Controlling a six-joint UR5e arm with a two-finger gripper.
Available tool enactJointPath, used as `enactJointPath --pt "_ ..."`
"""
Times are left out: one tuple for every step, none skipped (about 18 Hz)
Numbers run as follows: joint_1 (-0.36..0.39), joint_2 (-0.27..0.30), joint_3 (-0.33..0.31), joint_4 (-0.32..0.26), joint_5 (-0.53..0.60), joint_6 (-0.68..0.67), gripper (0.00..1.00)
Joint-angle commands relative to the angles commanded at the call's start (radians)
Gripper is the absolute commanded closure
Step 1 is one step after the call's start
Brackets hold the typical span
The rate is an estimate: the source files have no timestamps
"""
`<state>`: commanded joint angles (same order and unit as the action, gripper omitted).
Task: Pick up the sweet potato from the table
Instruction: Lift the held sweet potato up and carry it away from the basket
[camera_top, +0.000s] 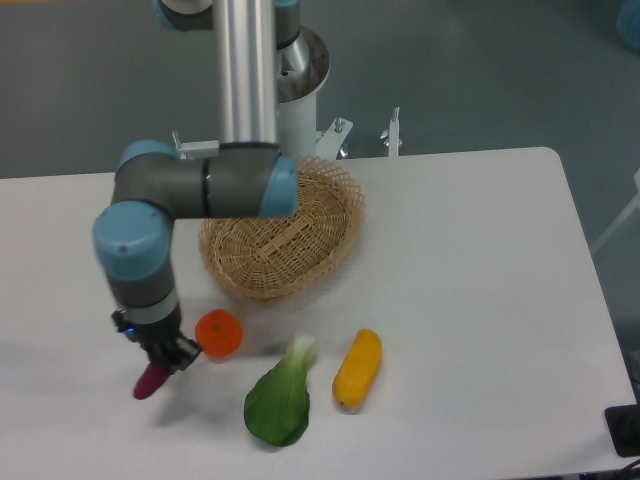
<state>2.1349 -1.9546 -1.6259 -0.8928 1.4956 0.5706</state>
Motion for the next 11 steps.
enactJointPath --pt "0.035 0.022 -0.017 0.0 0.0 0.021 0.97" --pt "0.071 0.04 -0.032 -0.002 -0.002 0.05 0.97" --pt "0.107 0.058 -0.055 -0.003 -0.002 0.086 0.97" --pt "0.141 0.075 -0.08 -0.003 0.0 0.119 0.96" --pt "0.175 0.092 -0.1 -0.005 0.002 0.155 0.96" --pt "0.209 0.109 -0.121 -0.003 0.003 0.188 0.96" --pt "0.242 0.123 -0.141 -0.005 0.005 0.219 0.96" --pt "0.278 0.137 -0.16 -0.005 0.005 0.25 0.97" --pt "0.31 0.146 -0.175 -0.008 0.006 0.274 0.96" --pt "0.342 0.154 -0.189 -0.009 0.006 0.296 0.97" --pt "0.377 0.163 -0.203 -0.009 0.006 0.319 0.96"
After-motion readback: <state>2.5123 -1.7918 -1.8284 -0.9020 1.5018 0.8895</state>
